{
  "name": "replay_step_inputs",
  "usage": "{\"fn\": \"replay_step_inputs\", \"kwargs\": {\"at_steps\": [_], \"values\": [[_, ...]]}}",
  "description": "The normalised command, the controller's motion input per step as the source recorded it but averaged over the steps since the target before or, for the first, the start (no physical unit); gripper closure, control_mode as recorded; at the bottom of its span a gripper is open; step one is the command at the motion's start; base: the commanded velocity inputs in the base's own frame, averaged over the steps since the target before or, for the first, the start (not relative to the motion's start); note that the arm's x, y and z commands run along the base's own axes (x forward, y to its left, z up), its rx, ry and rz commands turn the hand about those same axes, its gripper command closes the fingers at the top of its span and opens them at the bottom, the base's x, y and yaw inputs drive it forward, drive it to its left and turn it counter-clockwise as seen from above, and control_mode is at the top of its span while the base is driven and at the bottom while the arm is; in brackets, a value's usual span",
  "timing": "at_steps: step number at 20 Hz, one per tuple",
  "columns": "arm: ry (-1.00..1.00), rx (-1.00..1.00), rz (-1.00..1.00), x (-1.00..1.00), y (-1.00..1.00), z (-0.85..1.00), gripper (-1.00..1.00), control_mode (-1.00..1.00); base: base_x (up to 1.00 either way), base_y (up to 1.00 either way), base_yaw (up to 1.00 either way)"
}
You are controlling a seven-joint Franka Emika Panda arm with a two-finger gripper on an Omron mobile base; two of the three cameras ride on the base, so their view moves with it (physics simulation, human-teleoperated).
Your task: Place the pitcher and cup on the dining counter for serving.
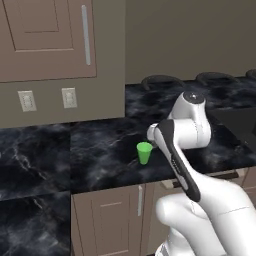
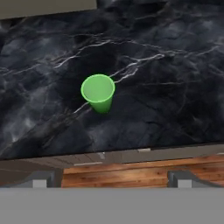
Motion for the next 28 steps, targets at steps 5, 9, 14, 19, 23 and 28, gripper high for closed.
{"fn": "replay_step_inputs", "kwargs": {"at_steps": [5, 9, 14, 19, 23, 28], "values": [[0.08, 0.00, 0.01, 0.45, -0.07, -0.43, -1.00, -1.00, 0.00, 0.00, 0.00], [0.07, 0.00, 0.01, 0.61, -0.03, -0.35, -1.00, -1.00, 0.00, 0.00, 0.00], [0.08, 0.01, 0.00, 0.79, 0.00, -0.32, -1.00, -1.00, 0.00, 0.00, 0.00], [0.11, 0.00, 0.00, 0.65, 0.00, -0.36, -1.00, -1.00, 0.00, 0.00, 0.00], [0.18, 0.00, 0.00, 0.22, 0.00, -0.67, -1.00, -1.00, 0.00, 0.00, 0.00], [0.16, 0.00, 0.00, 0.10, 0.00, -0.61, -1.00, -1.00, 0.00, 0.00, 0.00]]}}
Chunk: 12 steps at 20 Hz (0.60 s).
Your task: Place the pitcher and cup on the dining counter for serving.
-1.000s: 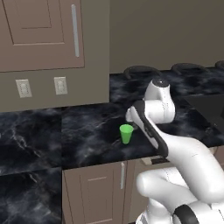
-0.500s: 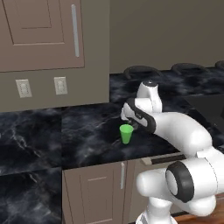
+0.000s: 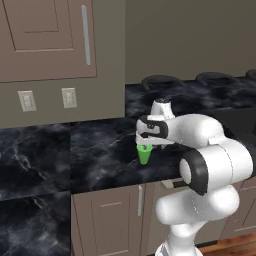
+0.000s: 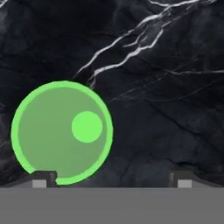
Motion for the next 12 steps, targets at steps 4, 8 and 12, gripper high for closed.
{"fn": "replay_step_inputs", "kwargs": {"at_steps": [4, 8, 12], "values": [[0.08, 0.00, 0.00, 0.20, 0.00, -0.41, -1.00, -1.00, 0.00, 0.00, 0.00], [0.04, 0.00, 0.00, 0.28, 0.00, -0.26, -1.00, -1.00, 0.00, 0.00, 0.00], [0.05, 0.00, 0.00, 0.15, 0.00, -0.15, -1.00, -1.00, 0.00, 0.00, 0.00]]}}
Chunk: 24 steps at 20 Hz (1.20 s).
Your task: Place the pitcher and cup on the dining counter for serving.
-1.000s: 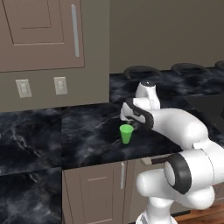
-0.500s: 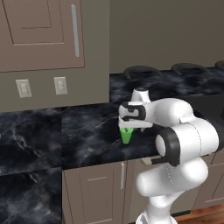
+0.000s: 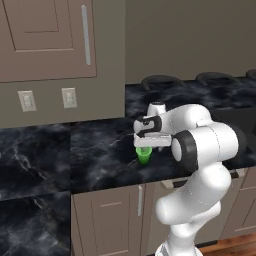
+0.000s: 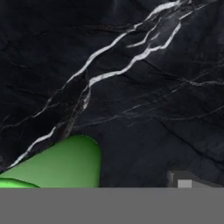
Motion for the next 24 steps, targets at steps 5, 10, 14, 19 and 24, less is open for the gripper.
{"fn": "replay_step_inputs", "kwargs": {"at_steps": [5, 10, 14, 19, 24], "values": [[0.04, 0.00, 0.00, 0.02, 0.00, -0.15, 1.00, -1.00, 0.00, 0.00, 0.00], [0.00, 0.00, 0.00, 0.08, 0.00, -0.03, 1.00, -1.00, 0.00, 0.00, 0.00], [0.00, 0.00, 0.00, 0.02, 0.00, 0.00, 1.00, -1.00, 0.00, 0.00, 0.00], [0.00, 0.00, 0.00, 0.00, 0.00, 0.02, 1.00, -1.00, 0.00, 0.00, 0.00], [-0.01, 0.00, -0.02, -0.10, 0.01, 0.38, 1.00, -1.00, 0.00, 0.00, 0.00]]}}
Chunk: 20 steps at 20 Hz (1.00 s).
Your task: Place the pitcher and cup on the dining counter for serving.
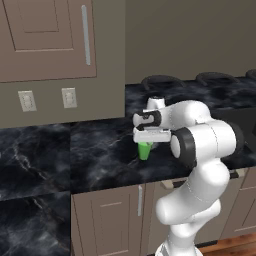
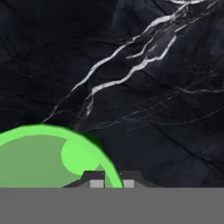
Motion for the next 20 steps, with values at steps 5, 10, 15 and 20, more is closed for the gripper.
{"fn": "replay_step_inputs", "kwargs": {"at_steps": [5, 10, 15, 20], "values": [[-0.01, 0.00, -0.10, -0.32, 0.11, 0.85, 1.00, -1.00, 0.00, 0.00, 0.00], [0.00, 0.00, -0.17, -0.55, 0.02, 0.99, 1.00, -1.00, 0.00, 0.00, 0.00], [-0.07, 0.01, -0.11, -0.59, 0.00, 0.80, 1.00, -1.00, 0.00, 0.00, 0.00], [-0.12, 0.00, -0.01, -0.38, 0.00, 0.16, 1.00, -1.00, 0.00, 0.00, 0.00]]}}
